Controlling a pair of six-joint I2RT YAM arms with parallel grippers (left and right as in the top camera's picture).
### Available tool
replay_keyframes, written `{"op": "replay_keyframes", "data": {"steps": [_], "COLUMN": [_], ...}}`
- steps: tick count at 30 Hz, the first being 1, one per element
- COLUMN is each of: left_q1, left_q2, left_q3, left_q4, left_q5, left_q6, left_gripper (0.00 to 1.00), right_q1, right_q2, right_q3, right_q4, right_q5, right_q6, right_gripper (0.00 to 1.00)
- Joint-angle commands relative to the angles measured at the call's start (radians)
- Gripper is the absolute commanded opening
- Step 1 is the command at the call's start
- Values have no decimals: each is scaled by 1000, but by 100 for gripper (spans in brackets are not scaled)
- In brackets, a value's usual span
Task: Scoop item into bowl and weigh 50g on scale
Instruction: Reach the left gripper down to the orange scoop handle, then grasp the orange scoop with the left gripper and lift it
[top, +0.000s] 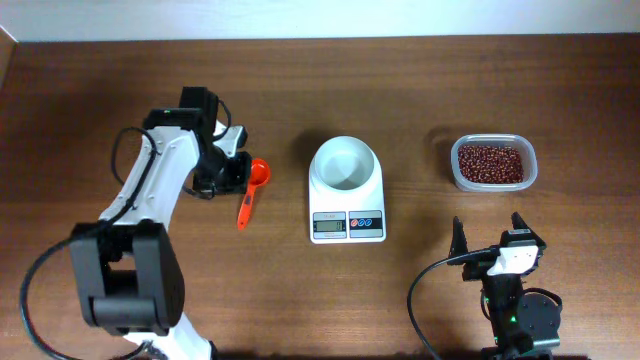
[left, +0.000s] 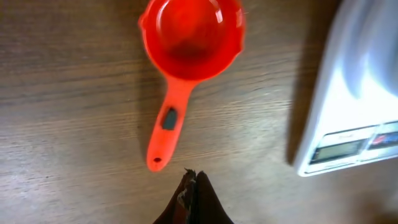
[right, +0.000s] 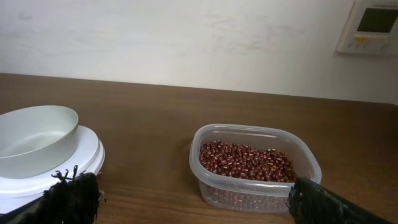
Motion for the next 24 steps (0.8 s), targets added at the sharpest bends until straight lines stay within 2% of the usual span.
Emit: {"op": "replay_keyframes", "data": {"steps": [1,3,5,6,7,8,9,11,14,17,19,21,23,24], "left_q1": [-37,-49,-64,-74,-86,-97,-111,-142,-166,-166,-166,-167,-167,-167], "left_q2": [7,7,7,8,7,7,8,8,8,8,8,8,8,8], "left_q3": [-71,-111,-148,-167,-178,-182,-185,-187,-188,-196,-245,-288,-319,-333], "left_q4": [47,120,218,266,283,283,282,294,303,319,370,423,477,511], "left_q5": [-152,-158,-158,-166,-191,-218,-239,-249,-346,-344,-344,-344,-336,-337], "left_q6": [-63,-63,-62,-62,-62,-62,-62,-62,-63,-63,-78,-79,-90,-90], "left_gripper": [0,0,13,13,22,35,38,39,38,38,43,44,59,99], "right_q1": [5,5,5,5,5,5,5,5,5,5,5,5,5,5], "right_q2": [-7,-7,-7,-7,-7,-7,-7,-7,-7,-7,-7,-7,-7,-7], "right_q3": [-5,-5,-5,-5,-5,-5,-5,-5,-5,-5,-5,-5,-5,-5], "right_q4": [-7,-7,-7,-7,-7,-7,-7,-7,-7,-7,-7,-7,-7,-7], "right_q5": [-1,-1,-1,-1,-1,-1,-1,-1,-1,-1,-1,-1,-1,-1], "right_q6": [-4,-4,-4,-4,-4,-4,-4,-4,-4,-4,-4,-4,-4,-4], "right_gripper": [99,99,99,99,99,99,99,99,99,99,99,99,99,99]}}
